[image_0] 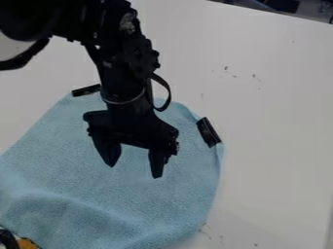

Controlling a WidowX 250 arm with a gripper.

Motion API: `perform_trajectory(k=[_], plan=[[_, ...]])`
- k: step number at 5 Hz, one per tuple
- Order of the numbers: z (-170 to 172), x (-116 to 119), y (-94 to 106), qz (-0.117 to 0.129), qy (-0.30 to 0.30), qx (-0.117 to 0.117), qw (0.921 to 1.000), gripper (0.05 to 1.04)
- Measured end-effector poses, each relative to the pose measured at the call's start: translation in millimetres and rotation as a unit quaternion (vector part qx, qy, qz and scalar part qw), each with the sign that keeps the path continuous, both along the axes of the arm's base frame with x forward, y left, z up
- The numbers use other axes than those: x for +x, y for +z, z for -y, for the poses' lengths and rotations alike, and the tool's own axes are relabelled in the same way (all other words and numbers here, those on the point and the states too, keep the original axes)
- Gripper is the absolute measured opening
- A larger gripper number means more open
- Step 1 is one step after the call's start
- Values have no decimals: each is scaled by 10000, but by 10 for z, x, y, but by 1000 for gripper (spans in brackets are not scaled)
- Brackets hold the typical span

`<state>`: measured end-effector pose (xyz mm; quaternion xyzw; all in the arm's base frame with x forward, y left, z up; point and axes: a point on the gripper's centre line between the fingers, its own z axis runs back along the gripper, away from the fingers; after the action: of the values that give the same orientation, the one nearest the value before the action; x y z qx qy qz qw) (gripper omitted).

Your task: Straighten the cloth

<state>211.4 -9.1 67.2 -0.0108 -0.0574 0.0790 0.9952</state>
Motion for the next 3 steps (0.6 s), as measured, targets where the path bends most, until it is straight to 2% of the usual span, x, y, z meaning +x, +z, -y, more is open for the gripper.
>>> perform_trajectory(k=[1, 2, 3], plan=[[2, -14, -45, -85, -9, -12, 10000, 1000], [-137, 96, -237, -122, -123, -20, 9998, 999], [-311, 312, -348, -101, -277, -44, 9996, 1000]])
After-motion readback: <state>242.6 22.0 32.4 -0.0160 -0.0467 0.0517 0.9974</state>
